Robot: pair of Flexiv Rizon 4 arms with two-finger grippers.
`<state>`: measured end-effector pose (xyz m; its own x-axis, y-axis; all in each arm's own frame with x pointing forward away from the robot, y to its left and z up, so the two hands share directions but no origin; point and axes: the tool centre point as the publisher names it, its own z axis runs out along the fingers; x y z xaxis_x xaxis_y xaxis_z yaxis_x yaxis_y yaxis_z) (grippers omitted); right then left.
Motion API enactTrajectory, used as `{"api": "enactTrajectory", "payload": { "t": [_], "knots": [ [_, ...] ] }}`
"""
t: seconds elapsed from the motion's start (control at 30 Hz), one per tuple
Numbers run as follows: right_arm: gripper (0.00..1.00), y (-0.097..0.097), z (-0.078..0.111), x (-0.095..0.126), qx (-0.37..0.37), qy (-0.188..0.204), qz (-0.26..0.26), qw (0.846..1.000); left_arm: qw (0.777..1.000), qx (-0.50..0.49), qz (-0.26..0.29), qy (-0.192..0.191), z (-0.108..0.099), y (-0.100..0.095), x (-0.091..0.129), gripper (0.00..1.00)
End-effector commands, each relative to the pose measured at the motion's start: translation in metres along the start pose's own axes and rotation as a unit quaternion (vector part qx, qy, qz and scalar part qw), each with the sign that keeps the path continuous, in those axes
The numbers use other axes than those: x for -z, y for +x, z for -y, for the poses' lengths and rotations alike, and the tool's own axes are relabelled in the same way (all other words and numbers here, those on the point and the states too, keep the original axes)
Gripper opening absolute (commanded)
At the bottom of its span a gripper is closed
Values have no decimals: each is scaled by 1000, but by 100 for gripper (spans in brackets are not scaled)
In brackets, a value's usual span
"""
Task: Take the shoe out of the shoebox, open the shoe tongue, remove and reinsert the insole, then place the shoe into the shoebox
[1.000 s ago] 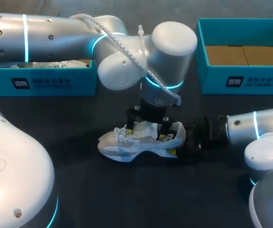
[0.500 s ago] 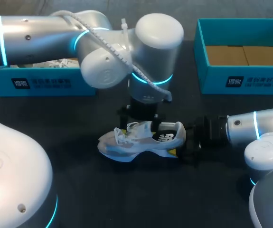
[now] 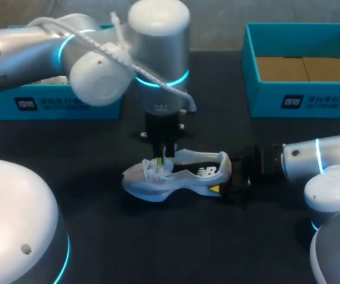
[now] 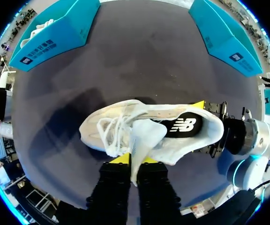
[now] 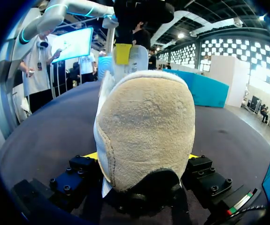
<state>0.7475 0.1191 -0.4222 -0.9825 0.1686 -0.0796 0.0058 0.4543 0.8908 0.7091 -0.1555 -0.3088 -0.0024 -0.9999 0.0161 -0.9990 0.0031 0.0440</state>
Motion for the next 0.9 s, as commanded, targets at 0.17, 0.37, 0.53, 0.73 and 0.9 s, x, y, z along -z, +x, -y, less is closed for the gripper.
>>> {"api": "enactTrajectory", "payload": {
  "t": [0.17,0.37,0.53,0.73,0.9],
  "knots": [
    [0,1,-1,-2,0,3,1,1000,996,20,-90,11,-5,-38,16,0],
    [0,1,-1,-2,0,3,1,1000,994,57,-90,11,-5,-62,13,0],
    [0,1,-1,-2,0,3,1,1000,993,92,-72,-9,-6,-84,-4,0],
    [0,1,-1,-2,0,3,1,1000,991,110,-60,-48,-1,-94,-35,0],
    [0,1,-1,-2,0,3,1,1000,990,115,-53,-68,3,-91,-53,0]
  ]
}}
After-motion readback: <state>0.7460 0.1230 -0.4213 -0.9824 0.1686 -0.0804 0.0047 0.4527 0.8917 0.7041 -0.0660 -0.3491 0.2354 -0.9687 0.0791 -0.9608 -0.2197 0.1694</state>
